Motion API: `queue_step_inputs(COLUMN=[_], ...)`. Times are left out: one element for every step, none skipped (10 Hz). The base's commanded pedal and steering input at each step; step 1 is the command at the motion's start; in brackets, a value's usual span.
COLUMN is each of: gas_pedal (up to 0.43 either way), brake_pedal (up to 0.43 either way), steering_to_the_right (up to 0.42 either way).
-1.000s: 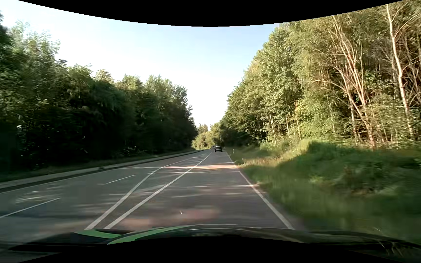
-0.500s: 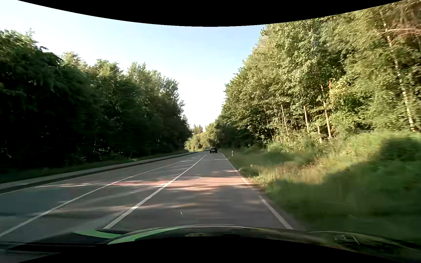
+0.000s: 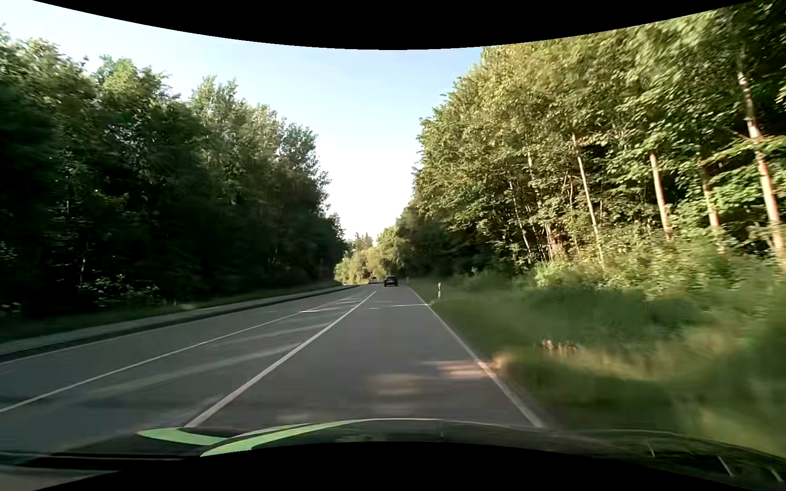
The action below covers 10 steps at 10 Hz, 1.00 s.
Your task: Follow the waypoints while adhering to traffic rules and regulations
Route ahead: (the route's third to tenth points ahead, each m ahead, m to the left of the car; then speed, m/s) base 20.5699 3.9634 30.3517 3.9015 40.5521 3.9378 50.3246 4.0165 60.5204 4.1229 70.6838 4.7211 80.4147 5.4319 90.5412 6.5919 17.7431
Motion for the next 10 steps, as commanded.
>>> queue_step_inputs(gas_pedal=[0.370, 0.350, 0.331, 0.331, 0.331, 0.319, 0.319, 0.311, 0.287, 0.280], brake_pedal=[0.000, 0.000, 0.000, 0.000, 0.000, 0.000, 0.000, 0.000, 0.000, 0.000], steering_to_the_right=[0.003, 0.000, -0.003, -0.003, -0.003, -0.002, -0.001, -0.002, -0.001, -0.002])
